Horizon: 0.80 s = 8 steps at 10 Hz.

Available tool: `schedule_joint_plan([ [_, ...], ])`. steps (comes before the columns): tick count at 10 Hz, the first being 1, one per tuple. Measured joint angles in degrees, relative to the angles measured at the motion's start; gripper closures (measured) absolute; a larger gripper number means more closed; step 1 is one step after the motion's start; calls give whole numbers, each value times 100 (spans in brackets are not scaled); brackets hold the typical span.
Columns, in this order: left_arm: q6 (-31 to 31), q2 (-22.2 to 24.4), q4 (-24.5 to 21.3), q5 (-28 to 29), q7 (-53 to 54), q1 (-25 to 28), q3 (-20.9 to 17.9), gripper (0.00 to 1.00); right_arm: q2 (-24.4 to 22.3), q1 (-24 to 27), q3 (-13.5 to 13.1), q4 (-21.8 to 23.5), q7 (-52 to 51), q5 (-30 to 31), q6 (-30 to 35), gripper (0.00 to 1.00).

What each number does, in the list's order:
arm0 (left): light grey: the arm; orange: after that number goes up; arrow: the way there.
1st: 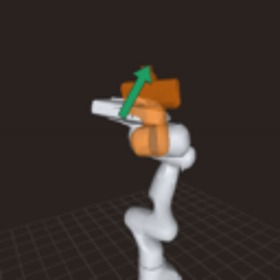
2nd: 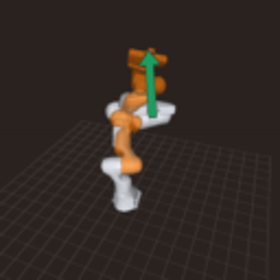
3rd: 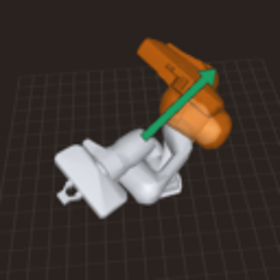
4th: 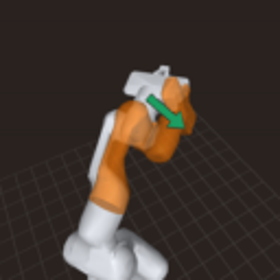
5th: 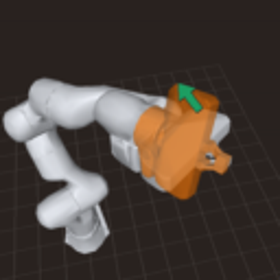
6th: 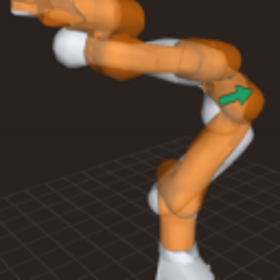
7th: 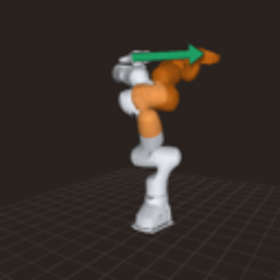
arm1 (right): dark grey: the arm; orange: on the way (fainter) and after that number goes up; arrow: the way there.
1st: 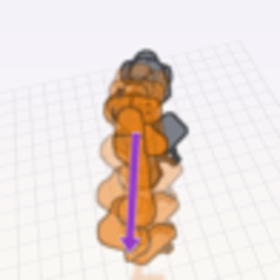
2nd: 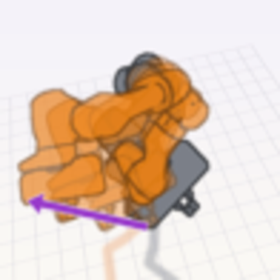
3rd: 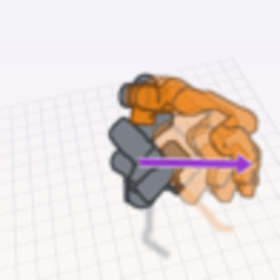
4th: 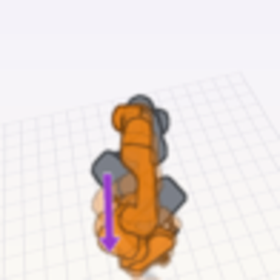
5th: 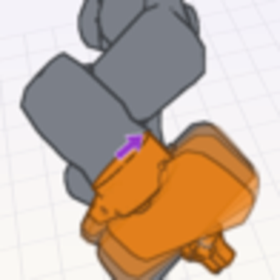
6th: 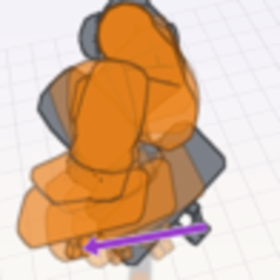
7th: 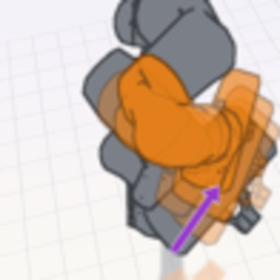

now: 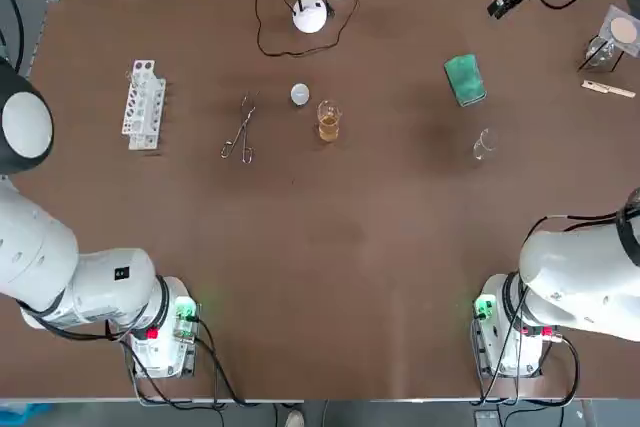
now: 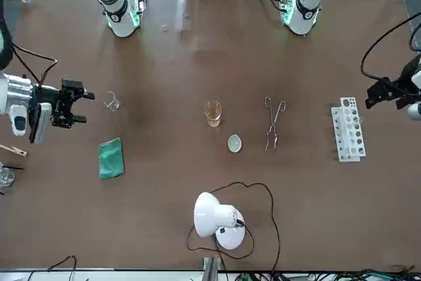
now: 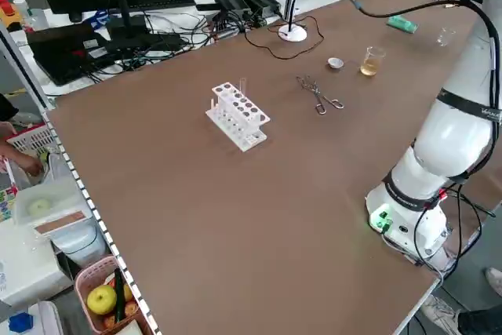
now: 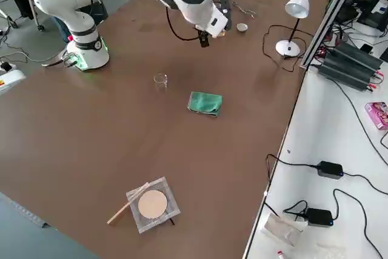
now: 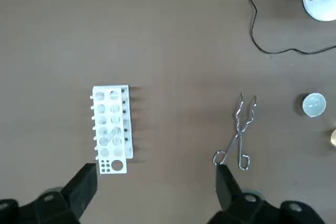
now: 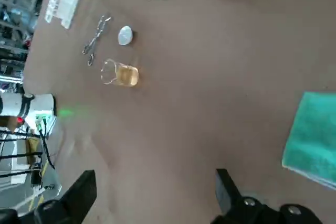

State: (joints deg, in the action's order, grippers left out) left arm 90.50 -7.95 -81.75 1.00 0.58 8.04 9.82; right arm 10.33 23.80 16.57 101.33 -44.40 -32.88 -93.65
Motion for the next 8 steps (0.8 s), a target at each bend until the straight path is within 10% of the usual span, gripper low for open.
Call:
schedule_joint_plan([
  [8, -60, 23, 1, 0, -8, 0, 4, 0, -305, -880, 6, -496, 3552, 2298, -243, 0],
])
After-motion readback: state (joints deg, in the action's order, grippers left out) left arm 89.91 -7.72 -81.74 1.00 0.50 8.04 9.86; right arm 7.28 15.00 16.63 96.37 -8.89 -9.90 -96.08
